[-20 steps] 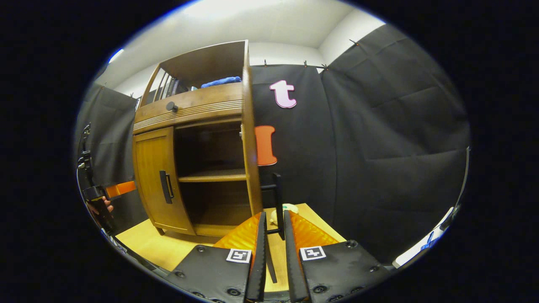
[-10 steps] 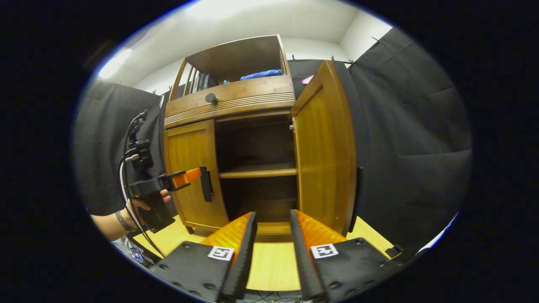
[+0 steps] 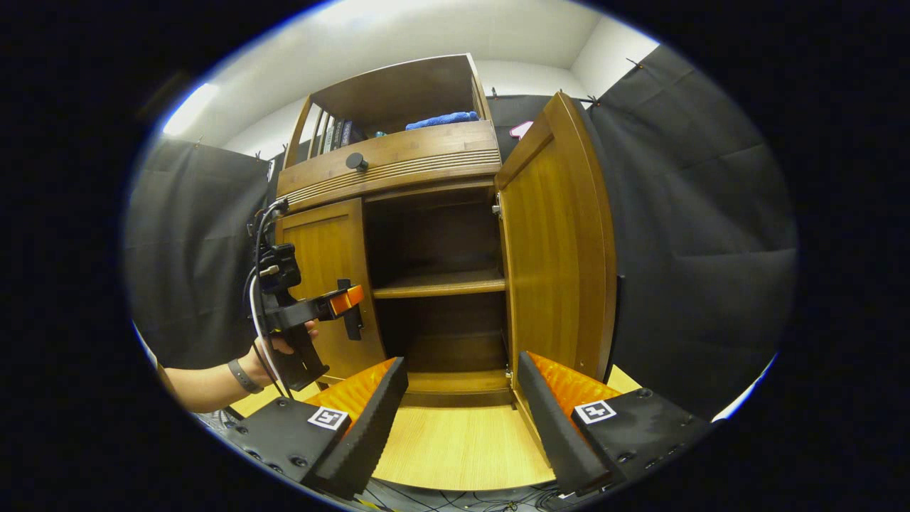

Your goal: Open the right door of the double-door shoe cabinet with the right hand, and open the left door with the left hand.

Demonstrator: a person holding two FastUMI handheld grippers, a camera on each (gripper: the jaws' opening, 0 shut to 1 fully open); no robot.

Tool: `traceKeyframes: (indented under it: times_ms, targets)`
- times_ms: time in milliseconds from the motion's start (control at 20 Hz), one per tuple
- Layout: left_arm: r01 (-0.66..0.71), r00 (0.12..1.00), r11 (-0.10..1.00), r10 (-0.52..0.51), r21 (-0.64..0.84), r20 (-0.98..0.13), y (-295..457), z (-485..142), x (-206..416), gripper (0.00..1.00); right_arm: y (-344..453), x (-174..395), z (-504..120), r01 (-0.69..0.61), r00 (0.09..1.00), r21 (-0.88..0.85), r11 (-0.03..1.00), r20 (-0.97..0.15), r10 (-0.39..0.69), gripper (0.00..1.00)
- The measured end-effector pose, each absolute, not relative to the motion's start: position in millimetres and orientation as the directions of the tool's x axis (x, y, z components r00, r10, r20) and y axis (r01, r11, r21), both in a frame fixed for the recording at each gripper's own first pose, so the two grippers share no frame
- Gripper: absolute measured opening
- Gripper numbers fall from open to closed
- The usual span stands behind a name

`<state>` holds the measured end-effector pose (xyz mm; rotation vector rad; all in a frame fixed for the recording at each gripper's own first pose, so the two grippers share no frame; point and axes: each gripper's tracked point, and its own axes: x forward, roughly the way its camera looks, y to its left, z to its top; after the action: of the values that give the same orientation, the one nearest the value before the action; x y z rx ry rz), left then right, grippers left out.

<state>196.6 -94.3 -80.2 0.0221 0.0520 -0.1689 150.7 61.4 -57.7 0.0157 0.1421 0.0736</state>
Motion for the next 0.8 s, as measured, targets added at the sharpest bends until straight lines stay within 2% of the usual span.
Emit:
traceKeyframes:
  times_ms: [50,150,200,300,400,450,500,550,600,750,800]
  targets:
    - [0.17,0.984,0.985,-0.168,0.019,-0.053,-93,-80,199,0.92,60,150,-57,-0.066,0.988,0.018,0.998,-0.14,0.068,0.93]
    - [0.179,0.982,0.984,-0.178,0.015,-0.062,-92,-83,203,0.72,58,152,-57,-0.056,0.989,0.015,0.998,-0.139,0.057,0.93]
    - [0.193,0.979,0.981,-0.192,0.009,-0.072,-96,-87,205,0.63,57,151,-57,-0.051,0.989,0.014,0.999,-0.139,0.052,1.0]
    - [0.218,0.971,0.976,-0.218,-0.009,-0.101,-101,-94,204,0.48,56,152,-57,-0.043,0.989,0.018,0.999,-0.137,0.045,1.0]
    - [0.231,0.969,0.972,-0.226,0.046,-0.098,-101,-95,204,0.34,57,153,-55,-0.044,0.99,0.025,0.999,-0.131,0.047,0.97]
    - [0.233,0.969,0.971,-0.227,0.057,-0.097,-100,-94,203,0.35,58,154,-55,-0.046,0.99,0.027,0.999,-0.131,0.049,0.95]
    - [0.236,0.968,0.97,-0.229,0.057,-0.108,-101,-93,203,0.29,59,153,-56,-0.05,0.99,0.028,0.998,-0.133,0.053,1.0]
    - [0.236,0.966,0.97,-0.228,0.051,-0.119,-101,-93,202,0.29,60,153,-56,-0.054,0.989,0.026,0.998,-0.134,0.057,1.0]
    - [0.234,0.966,0.971,-0.226,0.055,-0.125,-101,-92,198,0.28,61,153,-56,-0.06,0.989,0.024,0.998,-0.133,0.062,0.93]
    - [0.212,0.973,0.972,-0.2,0.098,-0.114,-96,-84,176,0.29,65,156,-53,-0.081,0.989,0.017,0.997,-0.12,0.082,0.94]
    - [0.209,0.974,0.973,-0.197,0.101,-0.115,-95,-81,169,0.29,65,156,-53,-0.087,0.989,0.009,0.996,-0.119,0.088,1.0]
